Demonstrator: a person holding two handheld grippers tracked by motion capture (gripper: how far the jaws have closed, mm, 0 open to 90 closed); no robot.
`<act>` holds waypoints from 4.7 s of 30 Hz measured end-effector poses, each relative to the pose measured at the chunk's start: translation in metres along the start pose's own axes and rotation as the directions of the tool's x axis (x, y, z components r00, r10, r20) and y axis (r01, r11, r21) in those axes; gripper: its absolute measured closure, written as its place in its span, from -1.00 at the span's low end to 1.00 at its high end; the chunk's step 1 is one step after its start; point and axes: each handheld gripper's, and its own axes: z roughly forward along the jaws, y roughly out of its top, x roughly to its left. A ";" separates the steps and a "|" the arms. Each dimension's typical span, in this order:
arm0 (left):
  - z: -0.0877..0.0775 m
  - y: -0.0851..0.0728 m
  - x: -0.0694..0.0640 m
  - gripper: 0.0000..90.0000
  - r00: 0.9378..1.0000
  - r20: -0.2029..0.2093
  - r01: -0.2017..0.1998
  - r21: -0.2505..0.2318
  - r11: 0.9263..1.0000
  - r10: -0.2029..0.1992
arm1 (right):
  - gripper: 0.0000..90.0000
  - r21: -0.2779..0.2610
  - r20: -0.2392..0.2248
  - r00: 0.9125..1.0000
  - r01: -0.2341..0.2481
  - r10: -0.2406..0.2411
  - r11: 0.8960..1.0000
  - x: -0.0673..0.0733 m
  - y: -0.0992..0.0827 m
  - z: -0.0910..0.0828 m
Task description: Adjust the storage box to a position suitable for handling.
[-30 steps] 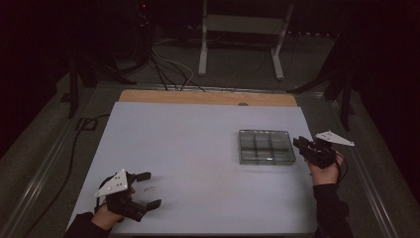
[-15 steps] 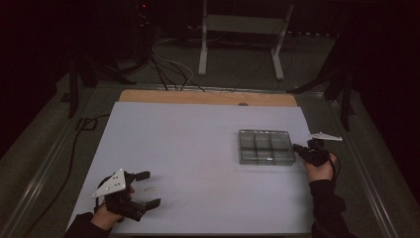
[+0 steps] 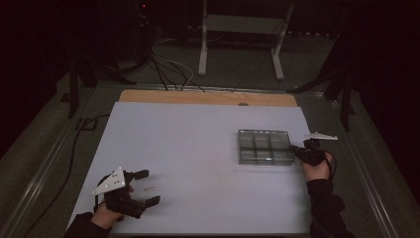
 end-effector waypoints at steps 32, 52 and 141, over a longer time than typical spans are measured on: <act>0.002 0.015 0.011 -0.98 0.999 -0.029 0.029 -0.017 0.999 -0.029 | 1.00 0.029 -0.116 0.987 0.113 -0.109 0.993 0.062 0.012 0.023; 0.050 0.043 0.027 -0.92 0.996 -0.087 -0.026 0.071 0.997 0.032 | 1.00 0.031 -0.196 0.966 0.175 -0.166 0.984 0.108 0.019 0.040; 0.109 0.036 0.041 1.00 0.975 -0.207 0.172 0.460 0.871 -0.084 | 1.00 0.056 -0.284 0.942 0.202 -0.178 0.978 0.156 0.046 0.076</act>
